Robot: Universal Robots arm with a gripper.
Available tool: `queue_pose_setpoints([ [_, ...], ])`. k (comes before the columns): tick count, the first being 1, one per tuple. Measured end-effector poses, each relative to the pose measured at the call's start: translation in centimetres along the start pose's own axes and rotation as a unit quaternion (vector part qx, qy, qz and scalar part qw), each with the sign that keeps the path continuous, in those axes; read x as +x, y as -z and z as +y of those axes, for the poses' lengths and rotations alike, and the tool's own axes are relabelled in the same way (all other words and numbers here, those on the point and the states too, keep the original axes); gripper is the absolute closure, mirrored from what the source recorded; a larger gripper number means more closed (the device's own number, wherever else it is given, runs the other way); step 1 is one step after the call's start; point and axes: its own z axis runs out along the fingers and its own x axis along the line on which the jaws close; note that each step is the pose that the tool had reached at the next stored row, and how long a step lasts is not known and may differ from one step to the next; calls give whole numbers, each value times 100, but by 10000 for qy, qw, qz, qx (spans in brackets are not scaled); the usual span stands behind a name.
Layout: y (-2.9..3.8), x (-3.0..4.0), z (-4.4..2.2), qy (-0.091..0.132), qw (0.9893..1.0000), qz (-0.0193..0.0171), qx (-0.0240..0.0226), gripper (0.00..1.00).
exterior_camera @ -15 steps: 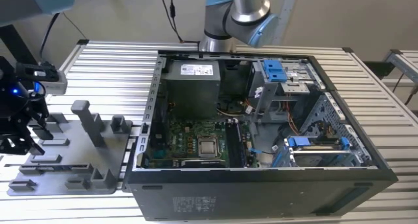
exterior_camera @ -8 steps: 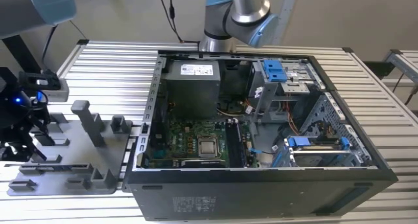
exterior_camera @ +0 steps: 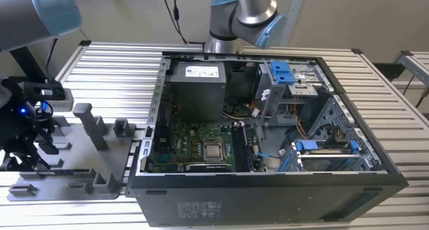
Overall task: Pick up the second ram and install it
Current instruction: 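Pick up the second ram and move it above second insertion slot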
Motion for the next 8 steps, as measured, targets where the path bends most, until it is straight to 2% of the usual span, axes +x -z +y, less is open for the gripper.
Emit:
queue_pose_setpoints([
  [8, -144, 33, 0, 0, 10000, 0, 5, 58],
])
